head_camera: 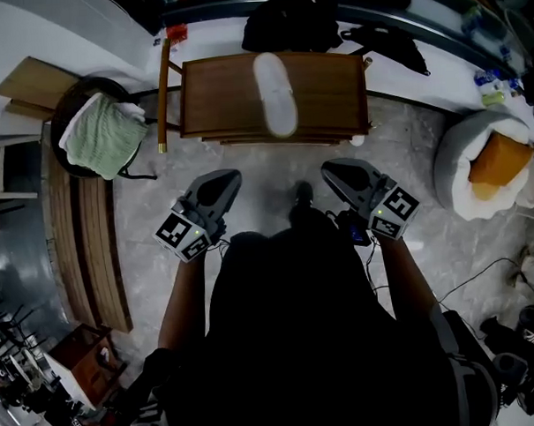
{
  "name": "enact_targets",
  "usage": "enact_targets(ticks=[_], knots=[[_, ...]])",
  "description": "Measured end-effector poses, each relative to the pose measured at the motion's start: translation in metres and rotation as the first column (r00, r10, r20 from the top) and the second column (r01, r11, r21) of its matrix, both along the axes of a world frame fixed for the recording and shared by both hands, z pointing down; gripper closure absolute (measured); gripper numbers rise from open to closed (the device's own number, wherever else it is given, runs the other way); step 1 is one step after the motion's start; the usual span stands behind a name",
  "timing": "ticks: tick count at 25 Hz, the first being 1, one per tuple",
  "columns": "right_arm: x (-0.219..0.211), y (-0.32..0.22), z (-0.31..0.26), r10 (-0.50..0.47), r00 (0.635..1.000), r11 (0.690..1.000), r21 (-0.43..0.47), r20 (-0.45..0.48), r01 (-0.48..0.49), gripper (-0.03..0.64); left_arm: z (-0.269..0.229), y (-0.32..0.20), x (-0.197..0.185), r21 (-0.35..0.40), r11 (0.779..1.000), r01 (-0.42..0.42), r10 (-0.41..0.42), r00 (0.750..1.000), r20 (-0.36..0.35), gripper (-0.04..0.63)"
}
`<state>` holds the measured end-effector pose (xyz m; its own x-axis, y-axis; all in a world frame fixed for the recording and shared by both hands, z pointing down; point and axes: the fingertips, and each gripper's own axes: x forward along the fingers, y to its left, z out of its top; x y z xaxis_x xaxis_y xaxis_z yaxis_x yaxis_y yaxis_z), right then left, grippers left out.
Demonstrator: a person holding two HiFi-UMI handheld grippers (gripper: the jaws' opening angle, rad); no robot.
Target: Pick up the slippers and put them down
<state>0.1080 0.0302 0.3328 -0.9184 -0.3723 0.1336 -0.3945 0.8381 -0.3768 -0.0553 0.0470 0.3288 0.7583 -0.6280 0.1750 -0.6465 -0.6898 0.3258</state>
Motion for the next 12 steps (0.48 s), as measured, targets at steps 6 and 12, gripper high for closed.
enact_targets(ticks=[6,12], knots=[[0.011,-0.043,0.027,-0.062,0.995,0.988,-0.139,0.084,0.074,0.588,0.008,-0.043,0.011,-0.039,0.999,0.029,-0.028,0.999,0.032,0.584],[0.0,-0.069,0.081,0.072,0.98,0.899,-0.438,0.183,0.016,0.588,0.029,-0.069,0.006,-0.098,0.995,-0.019,0.022,0.999,0.035,0.584]])
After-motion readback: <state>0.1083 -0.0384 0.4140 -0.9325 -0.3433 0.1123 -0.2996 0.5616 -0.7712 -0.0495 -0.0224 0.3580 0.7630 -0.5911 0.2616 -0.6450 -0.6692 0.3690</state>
